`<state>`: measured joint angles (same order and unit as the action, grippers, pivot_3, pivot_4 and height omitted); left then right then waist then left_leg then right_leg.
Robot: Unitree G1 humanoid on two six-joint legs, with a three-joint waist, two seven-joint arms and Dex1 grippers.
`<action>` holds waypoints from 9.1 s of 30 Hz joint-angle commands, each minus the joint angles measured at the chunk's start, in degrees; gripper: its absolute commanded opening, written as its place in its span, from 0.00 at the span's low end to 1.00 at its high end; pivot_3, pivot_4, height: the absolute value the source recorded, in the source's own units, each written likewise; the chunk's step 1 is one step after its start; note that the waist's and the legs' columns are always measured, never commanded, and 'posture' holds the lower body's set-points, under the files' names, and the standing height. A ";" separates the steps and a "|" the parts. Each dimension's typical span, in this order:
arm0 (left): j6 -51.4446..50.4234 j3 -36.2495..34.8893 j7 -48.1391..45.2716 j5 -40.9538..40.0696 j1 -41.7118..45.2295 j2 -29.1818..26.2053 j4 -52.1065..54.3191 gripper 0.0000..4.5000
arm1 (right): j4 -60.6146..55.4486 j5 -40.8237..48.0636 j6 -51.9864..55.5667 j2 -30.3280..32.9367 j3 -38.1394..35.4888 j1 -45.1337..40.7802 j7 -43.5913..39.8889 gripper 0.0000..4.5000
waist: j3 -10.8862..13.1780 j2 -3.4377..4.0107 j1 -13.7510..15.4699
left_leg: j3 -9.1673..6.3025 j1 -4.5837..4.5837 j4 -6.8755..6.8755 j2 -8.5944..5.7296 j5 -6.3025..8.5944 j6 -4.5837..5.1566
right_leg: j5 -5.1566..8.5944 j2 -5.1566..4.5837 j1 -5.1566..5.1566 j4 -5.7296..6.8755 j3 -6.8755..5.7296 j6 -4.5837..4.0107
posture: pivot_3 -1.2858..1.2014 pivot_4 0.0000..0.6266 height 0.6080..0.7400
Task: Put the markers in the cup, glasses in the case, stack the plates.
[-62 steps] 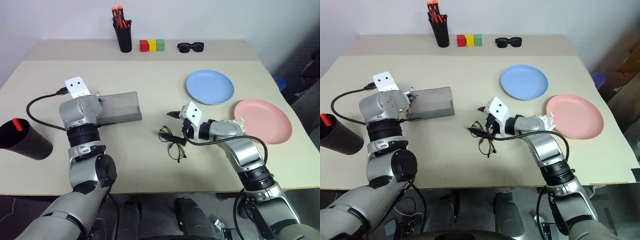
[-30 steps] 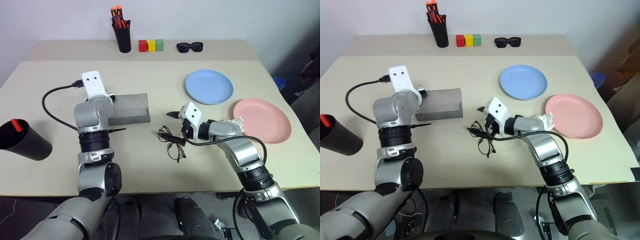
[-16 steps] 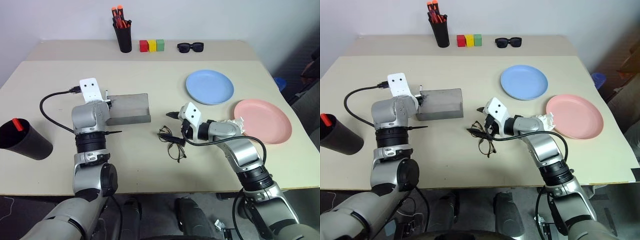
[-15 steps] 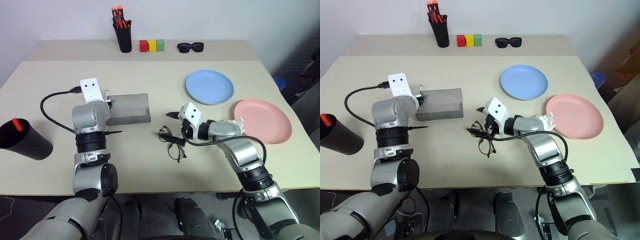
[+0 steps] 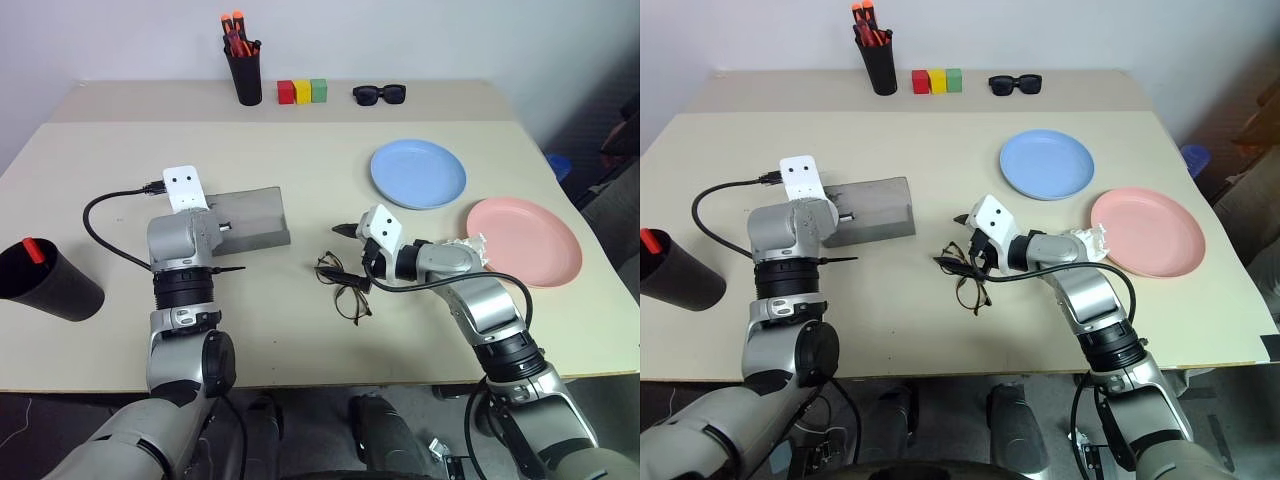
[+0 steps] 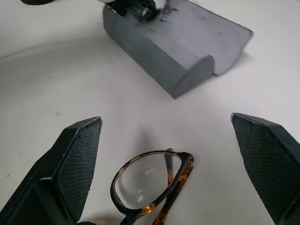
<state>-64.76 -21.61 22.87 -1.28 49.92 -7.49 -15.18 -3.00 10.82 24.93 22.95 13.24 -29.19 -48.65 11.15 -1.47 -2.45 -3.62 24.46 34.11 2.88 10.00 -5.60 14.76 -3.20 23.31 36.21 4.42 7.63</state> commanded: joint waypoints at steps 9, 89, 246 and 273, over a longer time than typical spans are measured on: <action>7.79 0.77 0.81 0.94 -0.27 -0.03 4.51 0.01 | -1.20 0.22 -0.62 -0.32 -0.04 -0.50 0.02 1.00 | 0.00 0.00 0.06 | 0.00 0.00 0.00 0.00 0.00 0.00 | 0.00 0.00 0.00 0.00 0.00 0.00 | 0.52 0.24 1.00; 51.42 -8.02 1.02 12.19 -50.20 4.06 44.20 0.62 | -8.26 19.52 2.23 -6.19 -3.70 -3.41 -6.64 1.00 | -0.07 -0.05 0.07 | 0.02 -0.03 0.08 0.02 0.01 0.01 | 0.11 -0.02 -0.06 -0.05 0.01 -0.38 | 0.52 0.24 1.00; 44.26 0.53 -65.08 -24.97 -63.55 -24.75 43.94 0.73 | 17.54 5.96 7.86 -2.40 8.75 -31.72 -7.82 0.01 | 0.00 0.10 -1.52 | 0.28 0.01 0.03 0.11 0.12 0.24 | 0.18 -0.06 0.20 -0.05 0.13 -0.69 | 0.52 0.24 1.00; 51.65 1.29 -64.50 -24.31 -70.64 -23.37 43.16 0.73 | 61.17 -11.09 -18.94 -19.00 8.54 -43.85 -27.80 0.32 | 0.06 0.18 -1.61 | 0.29 0.04 -0.16 0.11 0.13 0.20 | 0.19 -0.04 0.31 0.00 0.10 -0.68 | 0.52 0.24 1.00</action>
<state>-14.18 -20.83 -41.40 -25.50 -21.23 -30.33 27.16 60.51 -0.52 6.50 3.53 23.69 -72.16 -75.30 11.20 -1.29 -4.07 -3.33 24.50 33.95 2.98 10.13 -5.40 14.95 -3.24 23.62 36.21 4.52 6.95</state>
